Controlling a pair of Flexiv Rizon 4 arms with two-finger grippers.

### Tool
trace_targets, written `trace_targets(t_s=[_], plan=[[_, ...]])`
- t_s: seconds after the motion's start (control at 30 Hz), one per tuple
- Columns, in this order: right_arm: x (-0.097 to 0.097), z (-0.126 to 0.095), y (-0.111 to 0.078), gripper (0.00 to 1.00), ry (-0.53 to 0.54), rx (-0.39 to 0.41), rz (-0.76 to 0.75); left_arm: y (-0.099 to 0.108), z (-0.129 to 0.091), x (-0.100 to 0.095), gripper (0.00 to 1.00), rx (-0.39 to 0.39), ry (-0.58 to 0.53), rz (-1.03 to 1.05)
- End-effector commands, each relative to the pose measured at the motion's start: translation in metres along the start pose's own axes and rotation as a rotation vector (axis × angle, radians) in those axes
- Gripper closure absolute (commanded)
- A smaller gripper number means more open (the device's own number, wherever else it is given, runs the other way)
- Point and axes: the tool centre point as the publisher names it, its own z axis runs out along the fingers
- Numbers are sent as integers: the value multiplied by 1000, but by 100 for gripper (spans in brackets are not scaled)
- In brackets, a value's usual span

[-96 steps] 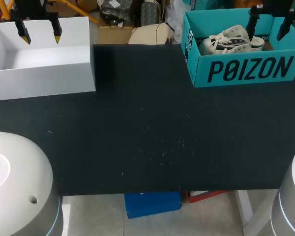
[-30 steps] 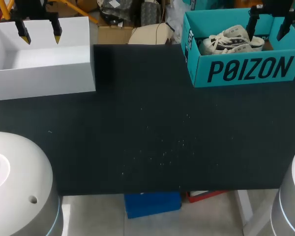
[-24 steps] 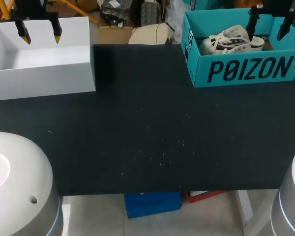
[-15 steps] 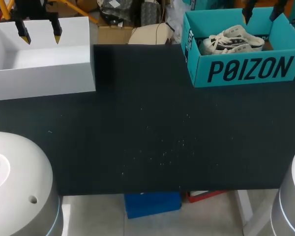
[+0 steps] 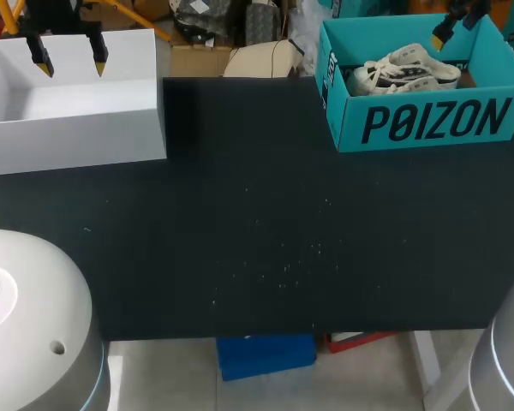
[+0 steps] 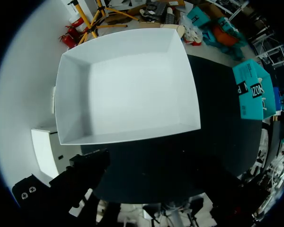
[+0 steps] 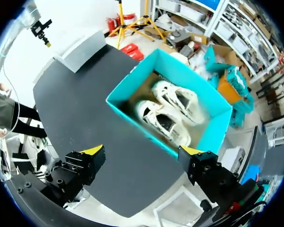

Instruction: Take the shoe out of the shoebox, open the shoe tongue, remove and reinsert the insole, then place the shoe into the shoebox

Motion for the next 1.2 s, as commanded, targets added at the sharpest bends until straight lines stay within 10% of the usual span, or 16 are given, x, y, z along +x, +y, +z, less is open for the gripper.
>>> trace_targets(t_s=[0.03,0.47,0.7,1.2], plan=[[-10,10,-2,0,99,-109,-685,0,0,1,0,-1,-2,-1],[-36,60,51,0,169,35,-1184,0,0,1,0,-1,-2,-1],[-59,91,69,51,78,66,-1330,0,0,1,0,-1,-2,-1],[-112,152,66,60,-10,173,-1505,0,0,1,0,-1,-2,-1]])
